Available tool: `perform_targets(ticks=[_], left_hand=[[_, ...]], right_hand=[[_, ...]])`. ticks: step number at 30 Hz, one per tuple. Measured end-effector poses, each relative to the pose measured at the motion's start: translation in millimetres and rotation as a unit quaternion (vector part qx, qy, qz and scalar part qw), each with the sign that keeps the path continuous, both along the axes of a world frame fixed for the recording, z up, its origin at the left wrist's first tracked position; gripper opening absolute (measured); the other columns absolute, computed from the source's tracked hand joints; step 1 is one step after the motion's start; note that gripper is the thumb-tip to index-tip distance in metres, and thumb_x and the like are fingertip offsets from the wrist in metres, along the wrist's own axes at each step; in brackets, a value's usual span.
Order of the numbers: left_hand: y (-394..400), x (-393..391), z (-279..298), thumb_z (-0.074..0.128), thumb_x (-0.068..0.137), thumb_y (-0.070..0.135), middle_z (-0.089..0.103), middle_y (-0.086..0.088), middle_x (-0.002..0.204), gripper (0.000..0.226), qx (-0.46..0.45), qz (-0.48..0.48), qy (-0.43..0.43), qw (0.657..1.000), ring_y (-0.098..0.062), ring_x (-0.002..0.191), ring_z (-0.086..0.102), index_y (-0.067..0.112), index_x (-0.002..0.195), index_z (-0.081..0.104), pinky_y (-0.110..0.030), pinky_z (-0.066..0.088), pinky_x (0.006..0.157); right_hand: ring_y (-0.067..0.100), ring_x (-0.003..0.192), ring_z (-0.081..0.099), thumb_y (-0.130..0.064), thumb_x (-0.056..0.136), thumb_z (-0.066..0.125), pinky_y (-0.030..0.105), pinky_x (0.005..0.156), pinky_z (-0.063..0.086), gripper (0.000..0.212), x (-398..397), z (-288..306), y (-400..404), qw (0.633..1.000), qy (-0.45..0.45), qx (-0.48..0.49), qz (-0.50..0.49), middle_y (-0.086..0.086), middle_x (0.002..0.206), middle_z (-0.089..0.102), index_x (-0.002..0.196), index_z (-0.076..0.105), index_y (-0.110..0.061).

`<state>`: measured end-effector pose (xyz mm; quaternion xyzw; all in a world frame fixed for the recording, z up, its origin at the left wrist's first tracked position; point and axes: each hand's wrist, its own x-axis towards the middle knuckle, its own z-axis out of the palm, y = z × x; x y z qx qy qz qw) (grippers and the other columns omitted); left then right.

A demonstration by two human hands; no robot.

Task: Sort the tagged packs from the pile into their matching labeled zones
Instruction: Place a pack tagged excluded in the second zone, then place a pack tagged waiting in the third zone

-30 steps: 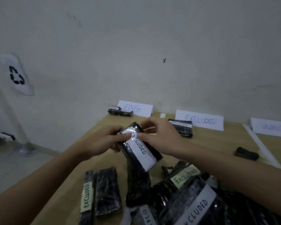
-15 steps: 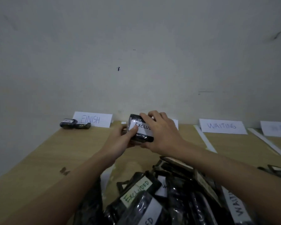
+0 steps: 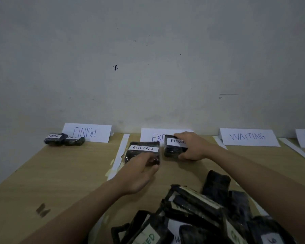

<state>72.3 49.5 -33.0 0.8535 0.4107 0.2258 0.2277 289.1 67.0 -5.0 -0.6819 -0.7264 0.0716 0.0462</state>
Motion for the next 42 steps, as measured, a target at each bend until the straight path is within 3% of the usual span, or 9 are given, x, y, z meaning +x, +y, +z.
perform_targets(ticks=[7, 13, 20, 23, 27, 30, 33, 37, 42], left_hand=[[10.6, -7.2, -10.9, 0.046, 0.095, 0.032, 0.048, 0.002, 0.135, 0.042, 0.010, -0.008, 0.038, 0.999, -0.008, 0.123, 0.044, 0.018, 0.134, 0.043, -0.020, 0.034, 0.101], [4.4, -5.7, -6.3, 0.046, 0.095, 0.031, 0.049, 0.002, 0.133, 0.040, 0.028, -0.027, 0.051, 0.998, -0.008, 0.121, 0.044, 0.017, 0.132, 0.045, -0.012, 0.030, 0.093], [-12.3, 24.7, 16.5, 0.043, 0.096, 0.030, 0.051, -0.001, 0.131, 0.038, 0.045, -0.102, 0.094, 0.989, -0.014, 0.121, 0.046, 0.016, 0.131, 0.045, -0.024, 0.035, 0.099], [-22.2, 43.4, 24.8, 0.042, 0.097, 0.029, 0.049, 0.000, 0.134, 0.039, 0.051, -0.131, 0.106, 0.984, -0.013, 0.123, 0.044, 0.015, 0.133, 0.044, -0.020, 0.033, 0.097], [-31.5, 61.2, 30.5, 0.043, 0.097, 0.029, 0.050, -0.002, 0.135, 0.039, 0.068, -0.148, 0.116, 0.980, -0.013, 0.125, 0.043, 0.013, 0.133, 0.046, -0.023, 0.032, 0.102], [-35.6, 65.5, 33.3, 0.044, 0.096, 0.028, 0.050, -0.002, 0.135, 0.040, 0.068, -0.149, 0.116, 0.980, -0.013, 0.125, 0.043, 0.012, 0.133, 0.046, -0.020, 0.030, 0.100], [-40.5, 66.2, 37.7, 0.046, 0.096, 0.027, 0.054, -0.005, 0.131, 0.037, 0.021, -0.131, 0.075, 0.988, -0.014, 0.119, 0.050, 0.010, 0.129, 0.050, -0.024, 0.037, 0.100], [-49.4, 71.6, 50.1, 0.038, 0.096, 0.043, 0.061, -0.007, 0.114, 0.041, -0.145, -0.017, -0.064, 0.987, -0.019, 0.099, 0.059, 0.012, 0.115, 0.056, -0.034, 0.046, 0.082], [-57.3, 70.7, 71.8, 0.048, 0.093, 0.038, 0.062, -0.008, 0.115, 0.039, -0.395, 0.015, -0.315, 0.863, -0.019, 0.081, 0.069, 0.010, 0.120, 0.053, -0.027, 0.054, 0.061]], right_hand=[[0.026, 0.125, 0.037, -0.029, 0.078, 0.062, 0.044, 0.100, 0.040, 0.063, -4.4, -17.2, 17.0, 0.999, -0.007, -0.036, 0.008, 0.011, 0.131, 0.044, 0.135, 0.040, -0.013], [0.022, 0.138, 0.023, -0.029, 0.084, 0.062, 0.036, 0.112, 0.025, 0.075, 3.6, -9.1, -1.2, 0.998, -0.026, -0.015, 0.060, 0.005, 0.152, 0.024, 0.146, 0.023, -0.019], [0.018, 0.119, 0.046, -0.020, 0.088, 0.059, 0.026, 0.097, 0.036, 0.042, 25.3, 14.3, -61.7, 0.995, -0.004, -0.024, 0.100, 0.003, 0.131, 0.051, 0.130, 0.051, -0.015], [0.016, 0.111, 0.049, -0.030, 0.094, 0.051, 0.020, 0.086, 0.035, 0.041, 39.2, 8.3, -83.0, 0.996, -0.015, -0.075, 0.047, 0.007, 0.132, 0.051, 0.132, 0.049, -0.015], [0.028, 0.115, 0.052, -0.042, 0.095, 0.046, 0.035, 0.094, 0.045, 0.052, 50.3, -5.8, -93.4, 0.984, -0.027, -0.163, -0.065, 0.014, 0.134, 0.048, 0.135, 0.042, -0.009], [0.030, 0.094, 0.063, -0.035, 0.089, 0.059, 0.035, 0.072, 0.056, 0.042, 53.1, -2.5, -97.4, 0.983, 0.085, -0.119, -0.111, 0.014, 0.117, 0.057, 0.120, 0.053, -0.007], [0.022, 0.074, 0.063, -0.021, 0.083, 0.069, 0.025, 0.054, 0.054, 0.038, 53.5, 15.5, -108.0, 0.958, 0.252, -0.031, -0.136, 0.010, 0.109, 0.056, 0.115, 0.055, -0.008], [0.020, 0.089, 0.059, -0.009, 0.074, 0.076, 0.028, 0.080, 0.051, 0.031, 50.8, 40.9, -125.0, 0.935, 0.295, 0.189, -0.063, 0.005, 0.107, 0.056, 0.096, 0.061, -0.024], [0.016, 0.100, 0.057, 0.012, 0.070, 0.072, 0.025, 0.083, 0.054, 0.045, 36.5, 50.4, -144.2, 0.869, 0.402, 0.277, 0.082, 0.007, 0.106, 0.051, 0.083, 0.067, -0.031]])
